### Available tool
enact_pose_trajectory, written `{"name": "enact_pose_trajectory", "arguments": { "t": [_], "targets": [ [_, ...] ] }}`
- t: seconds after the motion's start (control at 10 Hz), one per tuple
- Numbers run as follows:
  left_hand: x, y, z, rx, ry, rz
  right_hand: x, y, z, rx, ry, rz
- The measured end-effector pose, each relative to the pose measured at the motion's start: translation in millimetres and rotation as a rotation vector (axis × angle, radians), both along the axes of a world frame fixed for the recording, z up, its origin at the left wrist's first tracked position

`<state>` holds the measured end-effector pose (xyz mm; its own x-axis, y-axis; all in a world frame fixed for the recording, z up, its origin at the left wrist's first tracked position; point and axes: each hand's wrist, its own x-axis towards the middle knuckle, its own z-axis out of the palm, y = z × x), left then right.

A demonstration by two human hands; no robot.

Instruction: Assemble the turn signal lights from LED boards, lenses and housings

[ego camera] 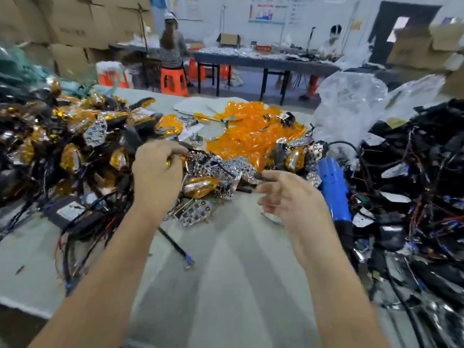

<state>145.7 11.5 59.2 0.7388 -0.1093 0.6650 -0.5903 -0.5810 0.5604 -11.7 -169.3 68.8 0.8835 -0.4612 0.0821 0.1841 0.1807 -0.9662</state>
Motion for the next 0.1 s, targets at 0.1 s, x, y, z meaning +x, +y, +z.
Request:
{"name": "enact_pose_trajectory", "arguments": {
  "t": [0.1],
  "targets": [
    [-39.5, -48.5, -19.2, -0.091, 0.222, -0.284, -72.4, -39.0, 33.2, -0.044, -0.23, -0.154]
  ]
}}
